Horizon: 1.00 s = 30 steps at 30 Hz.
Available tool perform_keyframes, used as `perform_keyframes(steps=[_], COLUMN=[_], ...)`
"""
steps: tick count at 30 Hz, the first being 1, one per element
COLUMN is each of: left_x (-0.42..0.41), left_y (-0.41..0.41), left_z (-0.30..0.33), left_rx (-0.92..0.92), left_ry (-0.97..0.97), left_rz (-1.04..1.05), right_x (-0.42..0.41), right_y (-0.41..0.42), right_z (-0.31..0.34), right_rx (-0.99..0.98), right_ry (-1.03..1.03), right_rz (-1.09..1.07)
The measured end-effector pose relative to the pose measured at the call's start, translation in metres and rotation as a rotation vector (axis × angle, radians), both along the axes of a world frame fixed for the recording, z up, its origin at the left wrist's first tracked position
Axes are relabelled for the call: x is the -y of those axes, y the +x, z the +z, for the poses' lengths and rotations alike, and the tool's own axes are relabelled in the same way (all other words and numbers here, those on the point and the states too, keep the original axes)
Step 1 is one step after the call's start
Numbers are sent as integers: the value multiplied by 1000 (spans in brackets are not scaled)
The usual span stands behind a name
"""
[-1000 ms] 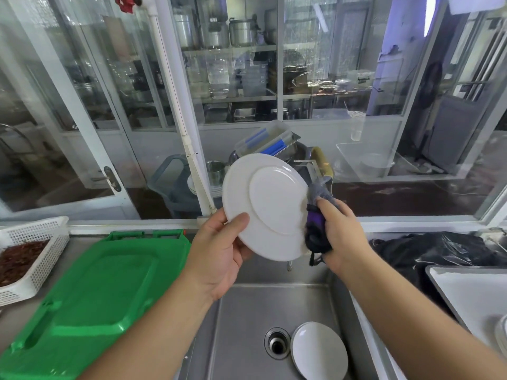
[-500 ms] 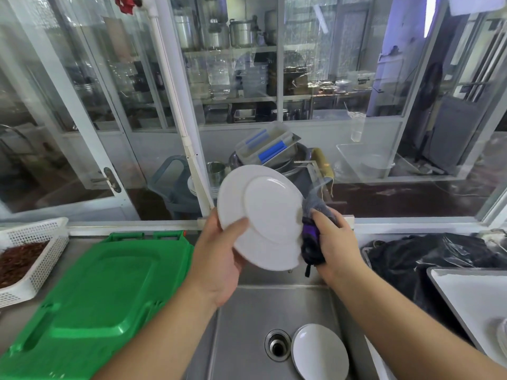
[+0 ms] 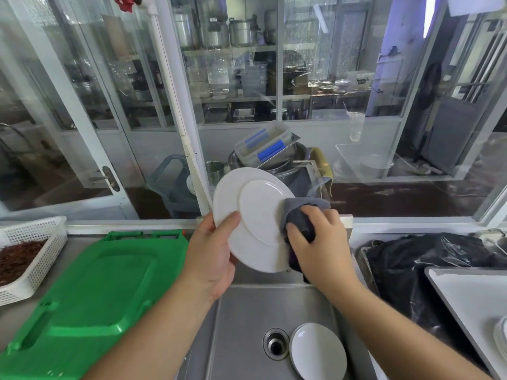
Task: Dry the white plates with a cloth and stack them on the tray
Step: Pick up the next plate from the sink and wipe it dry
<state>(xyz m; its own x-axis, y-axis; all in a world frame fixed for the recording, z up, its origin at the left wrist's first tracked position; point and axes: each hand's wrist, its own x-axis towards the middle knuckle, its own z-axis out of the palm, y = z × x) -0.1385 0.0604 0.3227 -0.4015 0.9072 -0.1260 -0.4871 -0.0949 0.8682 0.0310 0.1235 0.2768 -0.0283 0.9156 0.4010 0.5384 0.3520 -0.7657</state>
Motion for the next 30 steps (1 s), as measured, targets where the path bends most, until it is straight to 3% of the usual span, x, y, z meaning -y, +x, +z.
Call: perform_keyframes(steps=[7,12,18,24,30], left_x=[2,10,13,11,13], left_y=[8,8,5,0,-2], left_z=[-12,-15,-3,1,2], left_rx=[-39,-72,-76,-60,-122], left_ry=[17,50,128,139,118], left_rz=[-77,-113,13,78,46], right_x=[19,-8,-23,5,27], right_y=[-15,-13,-10,-9,-9], right_z=[29,48,43,18,14], right_rx=[137,134,199,184,94], right_ry=[219,293,166,29,112], right_rz=[373,267,-14,65,282])
